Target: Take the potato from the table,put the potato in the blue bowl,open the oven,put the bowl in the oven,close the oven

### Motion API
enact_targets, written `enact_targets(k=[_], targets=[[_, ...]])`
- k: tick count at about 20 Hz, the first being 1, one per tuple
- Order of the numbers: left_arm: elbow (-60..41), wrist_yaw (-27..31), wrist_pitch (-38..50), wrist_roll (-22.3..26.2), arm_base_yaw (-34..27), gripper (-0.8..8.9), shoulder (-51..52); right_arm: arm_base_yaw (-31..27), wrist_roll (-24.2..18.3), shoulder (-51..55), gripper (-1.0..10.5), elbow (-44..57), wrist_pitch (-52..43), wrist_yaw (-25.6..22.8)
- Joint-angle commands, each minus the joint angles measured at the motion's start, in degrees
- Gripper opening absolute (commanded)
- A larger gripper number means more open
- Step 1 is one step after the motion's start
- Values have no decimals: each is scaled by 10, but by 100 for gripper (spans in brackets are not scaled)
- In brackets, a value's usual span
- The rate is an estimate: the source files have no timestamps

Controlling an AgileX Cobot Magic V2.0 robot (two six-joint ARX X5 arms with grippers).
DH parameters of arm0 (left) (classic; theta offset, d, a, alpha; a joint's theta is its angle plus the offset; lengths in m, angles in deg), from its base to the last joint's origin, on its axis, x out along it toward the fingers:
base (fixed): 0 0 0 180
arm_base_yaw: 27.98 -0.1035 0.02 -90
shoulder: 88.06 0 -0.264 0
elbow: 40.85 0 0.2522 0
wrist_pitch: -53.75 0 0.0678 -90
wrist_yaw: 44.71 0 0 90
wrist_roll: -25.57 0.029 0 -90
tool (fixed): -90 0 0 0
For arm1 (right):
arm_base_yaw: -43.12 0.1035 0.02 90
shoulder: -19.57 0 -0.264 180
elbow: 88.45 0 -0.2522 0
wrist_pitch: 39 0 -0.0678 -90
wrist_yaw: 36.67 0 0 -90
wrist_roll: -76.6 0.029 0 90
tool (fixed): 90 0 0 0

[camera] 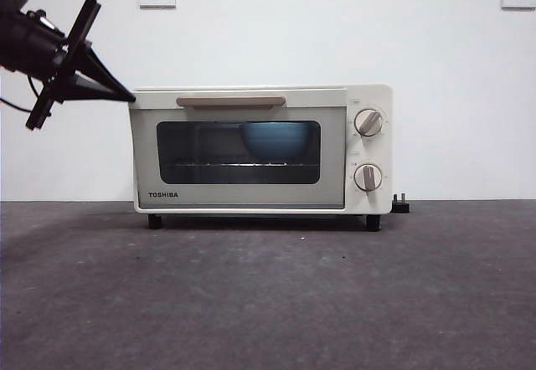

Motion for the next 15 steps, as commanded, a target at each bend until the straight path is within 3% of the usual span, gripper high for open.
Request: enact_targets(k=[1,4,7,9,12,15], targets=[[5,2,19,-23,1,-8,-3,-1,7,1,-8,3,12,0],[6,-5,29,-34,1,-8,-3,-1,7,1,-8,3,12,0],[6,-78,12,-33,1,-8,3,-1,6,1,-8,3,12,0],[6,-73,-37,-5,2,-8,30,-1,6,1,-8,3,12,-2],[6,-11,-166,87,14,-8,109,0,6,1,-1,3,12,-22],[6,115,-309,191,32,-8,216,0,6,1,-1,3,12,-45]])
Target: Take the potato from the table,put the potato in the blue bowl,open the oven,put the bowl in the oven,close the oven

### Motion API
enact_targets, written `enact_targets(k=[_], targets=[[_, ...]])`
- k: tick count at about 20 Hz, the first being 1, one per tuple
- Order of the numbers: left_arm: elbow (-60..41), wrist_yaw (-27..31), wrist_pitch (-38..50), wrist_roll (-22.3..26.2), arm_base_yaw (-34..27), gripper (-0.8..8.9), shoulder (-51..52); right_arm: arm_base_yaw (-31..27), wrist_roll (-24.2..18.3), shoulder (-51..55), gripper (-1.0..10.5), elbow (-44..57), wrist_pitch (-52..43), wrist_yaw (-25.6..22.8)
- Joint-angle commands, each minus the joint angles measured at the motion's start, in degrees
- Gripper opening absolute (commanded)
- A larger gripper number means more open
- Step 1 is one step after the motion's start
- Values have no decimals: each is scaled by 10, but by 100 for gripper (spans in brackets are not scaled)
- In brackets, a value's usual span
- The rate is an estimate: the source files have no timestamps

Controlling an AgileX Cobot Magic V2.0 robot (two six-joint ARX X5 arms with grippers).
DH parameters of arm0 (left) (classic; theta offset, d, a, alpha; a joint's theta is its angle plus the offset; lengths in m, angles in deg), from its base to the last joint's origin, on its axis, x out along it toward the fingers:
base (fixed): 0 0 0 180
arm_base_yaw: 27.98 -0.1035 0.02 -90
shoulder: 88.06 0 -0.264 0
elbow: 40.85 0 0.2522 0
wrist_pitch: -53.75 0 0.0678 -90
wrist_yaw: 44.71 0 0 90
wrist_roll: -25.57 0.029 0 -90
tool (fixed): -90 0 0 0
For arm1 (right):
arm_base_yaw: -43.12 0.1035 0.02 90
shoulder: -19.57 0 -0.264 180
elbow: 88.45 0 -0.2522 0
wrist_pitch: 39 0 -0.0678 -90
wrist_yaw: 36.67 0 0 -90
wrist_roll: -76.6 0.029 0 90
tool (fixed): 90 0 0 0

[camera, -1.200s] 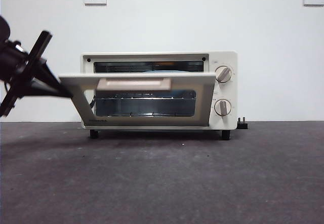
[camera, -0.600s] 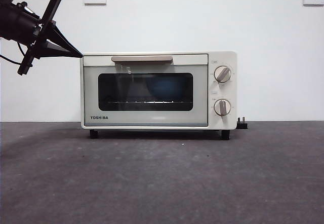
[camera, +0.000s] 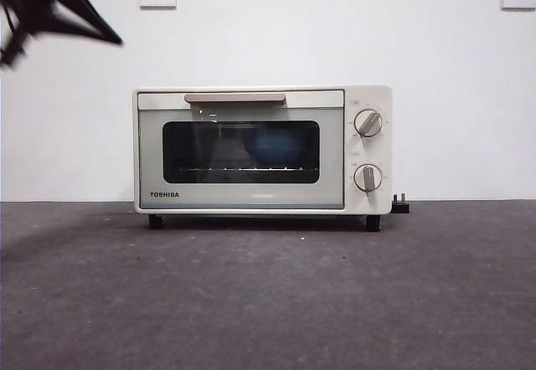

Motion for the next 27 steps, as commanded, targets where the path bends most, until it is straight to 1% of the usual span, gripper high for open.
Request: enact_targets(k=[1,3,4,6,9,13,19,20,21,22,24,25,27], targets=[[2,107,-96,126,18,-8,83,0,6,1,-1,3,12,-19],[2,173,-153,170,35,-5,161,0,6,1,-1,3,12,-30],[2,186,-172,179,41,-5,198,0,6,1,-1,3,12,-33],[2,188,-199,178,44,-4,264,0,6,-2,-1,3,12,-33],[2,189,-201,178,43,-4,341,0,6,-8,-1,3,12,-33],[2,189,-201,178,43,-4,384,0,6,-17,-1,3,12,-33],[-1,189,-201,178,36,-4,378,0,6,-52,-1,3,12,-33],[-4,190,-196,198,36,-4,381,0,6,-60,-1,3,12,-33],[-19,189,-167,235,36,-4,389,0,6,-70,-1,3,12,-33],[-43,190,-130,238,36,-4,400,0,6,-78,-1,3,12,-33],[-138,202,8,257,36,-4,440,0,6,-96,-1,3,12,-33],[-203,221,93,268,36,-4,470,0,6,-108,-1,3,12,-32],[-323,259,219,287,36,-4,529,0,6,-131,-1,3,12,-32]])
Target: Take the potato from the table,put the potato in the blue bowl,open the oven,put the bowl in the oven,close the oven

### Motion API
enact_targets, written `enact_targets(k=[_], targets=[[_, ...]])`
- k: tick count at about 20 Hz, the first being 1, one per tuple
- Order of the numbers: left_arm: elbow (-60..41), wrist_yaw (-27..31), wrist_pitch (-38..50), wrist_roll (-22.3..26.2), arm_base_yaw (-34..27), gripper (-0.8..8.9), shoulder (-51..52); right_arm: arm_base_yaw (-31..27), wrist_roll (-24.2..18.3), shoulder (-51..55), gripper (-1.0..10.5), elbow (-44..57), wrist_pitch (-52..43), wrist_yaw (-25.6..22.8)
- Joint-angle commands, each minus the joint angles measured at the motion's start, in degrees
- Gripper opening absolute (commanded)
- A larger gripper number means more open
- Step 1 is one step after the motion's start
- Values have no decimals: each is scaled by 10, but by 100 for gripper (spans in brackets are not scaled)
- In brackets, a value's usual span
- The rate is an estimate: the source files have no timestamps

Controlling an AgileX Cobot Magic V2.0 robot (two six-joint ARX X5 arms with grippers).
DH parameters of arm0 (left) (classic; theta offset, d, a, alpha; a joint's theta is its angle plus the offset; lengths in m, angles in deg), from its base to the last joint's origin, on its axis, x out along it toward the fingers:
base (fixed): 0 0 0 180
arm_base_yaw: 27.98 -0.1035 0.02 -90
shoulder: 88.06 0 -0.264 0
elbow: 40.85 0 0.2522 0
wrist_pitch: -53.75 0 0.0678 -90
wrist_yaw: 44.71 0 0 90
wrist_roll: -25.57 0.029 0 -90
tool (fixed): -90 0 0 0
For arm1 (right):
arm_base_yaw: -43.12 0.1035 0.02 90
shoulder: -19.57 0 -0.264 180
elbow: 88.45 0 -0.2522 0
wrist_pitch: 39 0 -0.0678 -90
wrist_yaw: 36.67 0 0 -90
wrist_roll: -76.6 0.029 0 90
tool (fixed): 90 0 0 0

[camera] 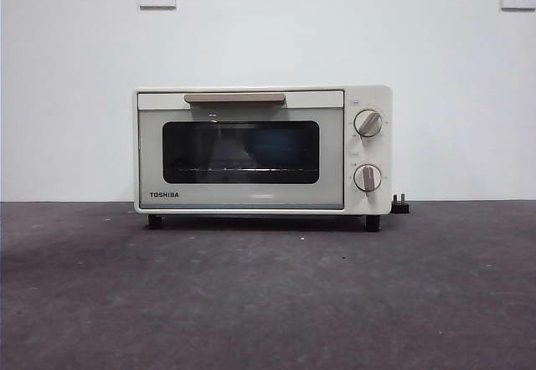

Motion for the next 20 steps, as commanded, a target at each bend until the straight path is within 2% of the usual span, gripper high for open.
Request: enact_targets(k=[1,3,6,10,13,15,20], targets=[[-145,36,136,38,-1,-4,65,0,6,-23,-1,3,12,-2],[-240,76,192,39,-1,-4,123,0,6,-45,-1,3,12,-2],[-341,153,210,20,-2,-4,189,0,6,-76,-1,3,12,-2],[-432,190,214,-3,-8,-4,257,0,6,-108,-1,3,12,-2],[-485,233,218,-59,-25,-4,301,0,6,-123,-1,3,12,-2],[-510,237,203,-84,-36,-4,322,0,6,-125,-1,3,12,-2],[-510,256,132,-76,-38,-4,324,0,6,-125,-1,3,12,-2]])
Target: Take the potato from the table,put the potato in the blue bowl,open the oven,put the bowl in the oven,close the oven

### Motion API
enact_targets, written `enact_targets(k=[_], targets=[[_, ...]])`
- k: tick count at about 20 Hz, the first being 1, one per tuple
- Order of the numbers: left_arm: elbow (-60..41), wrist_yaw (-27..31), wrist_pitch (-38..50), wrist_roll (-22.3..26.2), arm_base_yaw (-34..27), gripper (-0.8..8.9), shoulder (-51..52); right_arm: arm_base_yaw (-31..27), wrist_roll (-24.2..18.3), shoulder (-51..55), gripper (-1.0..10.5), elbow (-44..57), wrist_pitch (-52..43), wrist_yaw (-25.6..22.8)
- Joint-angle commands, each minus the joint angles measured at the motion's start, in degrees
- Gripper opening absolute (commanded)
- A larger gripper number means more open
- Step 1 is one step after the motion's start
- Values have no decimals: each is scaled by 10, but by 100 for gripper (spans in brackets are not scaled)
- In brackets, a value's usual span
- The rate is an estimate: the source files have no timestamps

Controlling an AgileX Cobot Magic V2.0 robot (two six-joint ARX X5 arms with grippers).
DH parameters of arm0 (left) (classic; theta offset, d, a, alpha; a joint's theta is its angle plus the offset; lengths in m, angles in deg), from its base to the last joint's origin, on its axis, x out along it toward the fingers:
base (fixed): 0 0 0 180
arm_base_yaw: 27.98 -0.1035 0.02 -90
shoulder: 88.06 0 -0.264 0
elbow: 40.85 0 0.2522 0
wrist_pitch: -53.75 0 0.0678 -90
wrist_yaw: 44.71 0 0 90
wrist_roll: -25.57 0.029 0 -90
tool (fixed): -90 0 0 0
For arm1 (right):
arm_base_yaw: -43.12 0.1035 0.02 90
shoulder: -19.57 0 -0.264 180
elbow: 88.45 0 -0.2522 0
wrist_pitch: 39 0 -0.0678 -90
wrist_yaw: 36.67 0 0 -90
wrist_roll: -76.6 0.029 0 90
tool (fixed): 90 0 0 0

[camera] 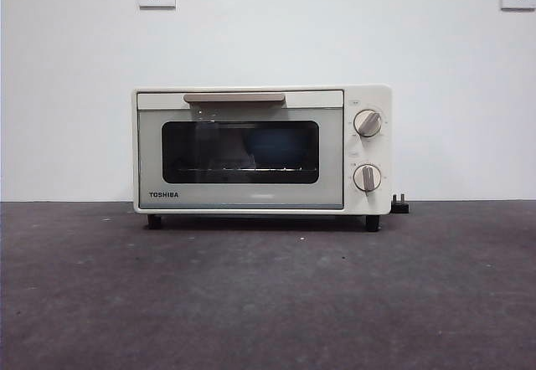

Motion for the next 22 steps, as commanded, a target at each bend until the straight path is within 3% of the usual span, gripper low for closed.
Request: enact_targets(k=[1,17,18,20,22], targets=[[-6,10,-14,1,-2,-4,1,0,6,-2,-1,3,12,-2],[-5,1,-10,0,-2,-4,-30,0,6,-2,-1,3,12,-2],[-6,1,-10,0,-2,-4,-33,-7,-15,3,0,3,11,-8],[-6,1,-10,0,-2,-4,-36,-23,-63,13,-1,8,-39,-19],[-5,1,-10,0,-2,-4,-38,-39,-30,49,-1,52,-196,10]])
